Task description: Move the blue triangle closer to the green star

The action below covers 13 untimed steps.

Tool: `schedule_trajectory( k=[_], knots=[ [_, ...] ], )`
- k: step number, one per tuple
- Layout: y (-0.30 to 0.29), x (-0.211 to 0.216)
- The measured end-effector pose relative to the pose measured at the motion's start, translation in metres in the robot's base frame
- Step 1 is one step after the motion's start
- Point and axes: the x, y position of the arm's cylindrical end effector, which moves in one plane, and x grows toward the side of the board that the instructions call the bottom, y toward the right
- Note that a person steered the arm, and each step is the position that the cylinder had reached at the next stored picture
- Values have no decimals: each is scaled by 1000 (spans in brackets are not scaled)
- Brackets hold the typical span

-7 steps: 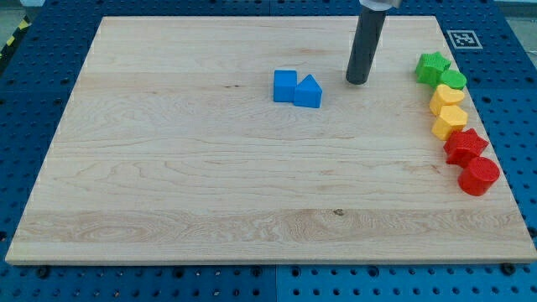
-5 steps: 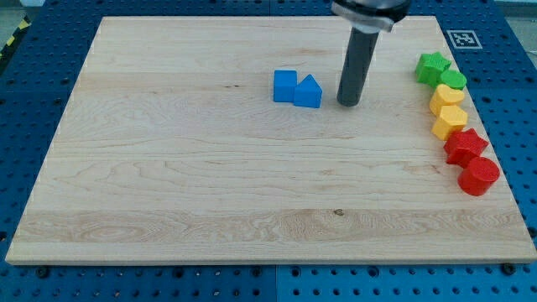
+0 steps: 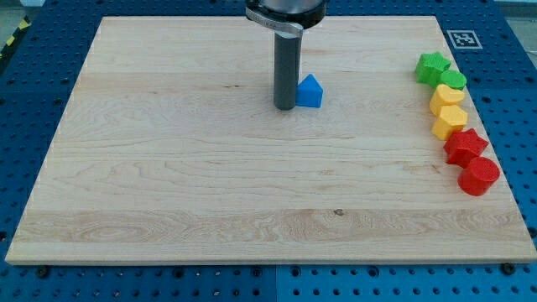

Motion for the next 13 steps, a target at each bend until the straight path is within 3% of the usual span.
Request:
schedule_trajectory(
  k=[4,6,9,11,13],
  knots=[
    [33,-14],
    [33,3],
    [59,-31],
    [69,-8],
    [87,-42]
  ],
)
